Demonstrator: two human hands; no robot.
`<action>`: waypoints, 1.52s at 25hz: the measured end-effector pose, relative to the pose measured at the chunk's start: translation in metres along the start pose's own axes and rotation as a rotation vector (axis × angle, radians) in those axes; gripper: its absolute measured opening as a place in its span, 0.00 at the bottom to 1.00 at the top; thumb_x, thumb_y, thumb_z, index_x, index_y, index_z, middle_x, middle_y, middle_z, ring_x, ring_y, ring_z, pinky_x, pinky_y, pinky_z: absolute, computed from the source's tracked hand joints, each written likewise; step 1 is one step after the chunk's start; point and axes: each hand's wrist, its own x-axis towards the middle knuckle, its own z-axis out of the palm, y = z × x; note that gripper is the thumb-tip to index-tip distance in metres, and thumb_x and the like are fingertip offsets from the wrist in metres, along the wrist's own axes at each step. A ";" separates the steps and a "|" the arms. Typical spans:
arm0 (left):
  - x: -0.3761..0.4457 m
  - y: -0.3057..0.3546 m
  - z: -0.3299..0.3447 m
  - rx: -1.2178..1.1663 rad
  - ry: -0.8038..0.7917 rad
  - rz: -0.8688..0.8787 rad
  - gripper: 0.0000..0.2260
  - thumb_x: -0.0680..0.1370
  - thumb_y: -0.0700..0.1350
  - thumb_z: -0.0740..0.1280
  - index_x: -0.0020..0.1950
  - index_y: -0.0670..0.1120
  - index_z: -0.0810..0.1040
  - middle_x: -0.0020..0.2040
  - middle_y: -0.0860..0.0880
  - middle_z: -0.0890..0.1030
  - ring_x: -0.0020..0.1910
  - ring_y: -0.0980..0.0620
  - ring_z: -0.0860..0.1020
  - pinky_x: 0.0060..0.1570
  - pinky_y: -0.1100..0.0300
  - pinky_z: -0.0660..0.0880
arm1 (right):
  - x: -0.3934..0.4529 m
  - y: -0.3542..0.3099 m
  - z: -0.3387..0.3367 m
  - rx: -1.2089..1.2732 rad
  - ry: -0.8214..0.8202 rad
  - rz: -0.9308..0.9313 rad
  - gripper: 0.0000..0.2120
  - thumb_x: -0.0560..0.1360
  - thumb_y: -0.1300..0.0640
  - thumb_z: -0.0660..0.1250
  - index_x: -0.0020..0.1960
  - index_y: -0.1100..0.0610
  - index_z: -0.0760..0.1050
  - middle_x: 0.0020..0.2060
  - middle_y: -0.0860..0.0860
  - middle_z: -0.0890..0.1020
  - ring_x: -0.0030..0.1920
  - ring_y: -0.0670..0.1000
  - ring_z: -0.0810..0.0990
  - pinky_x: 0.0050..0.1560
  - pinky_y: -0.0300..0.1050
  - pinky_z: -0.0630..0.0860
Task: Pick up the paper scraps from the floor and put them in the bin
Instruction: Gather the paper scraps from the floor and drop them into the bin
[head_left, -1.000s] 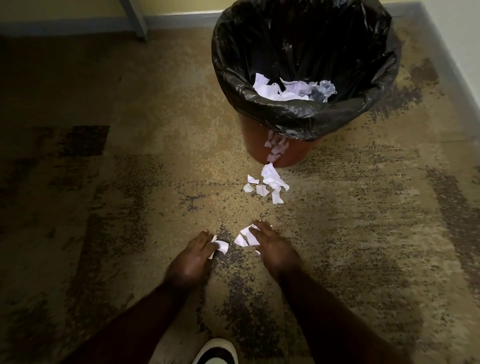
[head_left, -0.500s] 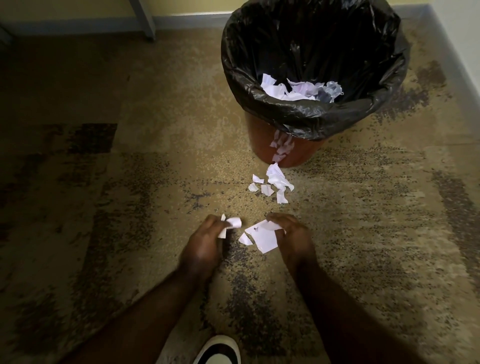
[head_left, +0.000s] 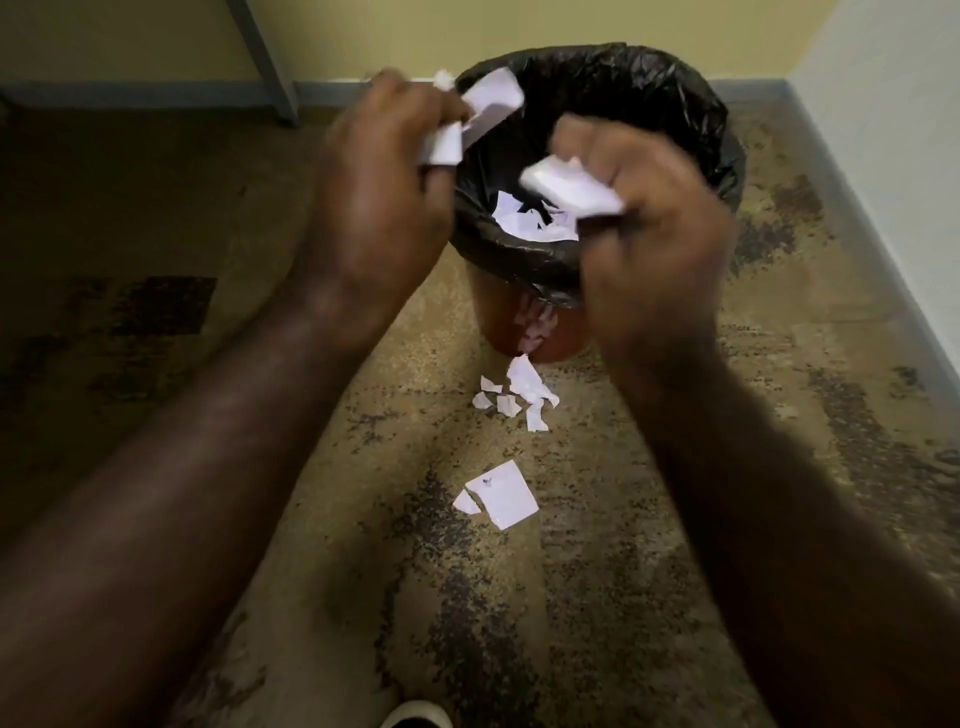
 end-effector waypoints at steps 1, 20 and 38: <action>0.017 0.006 0.009 0.035 -0.042 -0.002 0.12 0.79 0.39 0.62 0.60 0.45 0.80 0.55 0.50 0.78 0.51 0.59 0.71 0.46 0.72 0.69 | 0.022 0.006 -0.003 -0.070 -0.019 0.053 0.14 0.73 0.73 0.65 0.55 0.64 0.82 0.53 0.57 0.85 0.55 0.49 0.83 0.57 0.41 0.80; 0.054 -0.002 0.048 -0.336 0.091 -0.081 0.13 0.72 0.32 0.60 0.53 0.41 0.77 0.50 0.45 0.77 0.48 0.57 0.74 0.49 0.64 0.77 | 0.043 0.053 -0.045 -0.122 -0.034 0.191 0.13 0.78 0.64 0.59 0.56 0.50 0.77 0.55 0.52 0.80 0.56 0.45 0.79 0.59 0.37 0.76; -0.269 -0.088 0.151 0.202 -1.194 0.020 0.38 0.75 0.62 0.64 0.79 0.58 0.49 0.81 0.44 0.39 0.79 0.38 0.38 0.71 0.28 0.46 | -0.158 0.180 0.054 -0.394 -1.070 0.601 0.54 0.60 0.45 0.79 0.78 0.52 0.55 0.76 0.57 0.61 0.76 0.60 0.61 0.74 0.56 0.63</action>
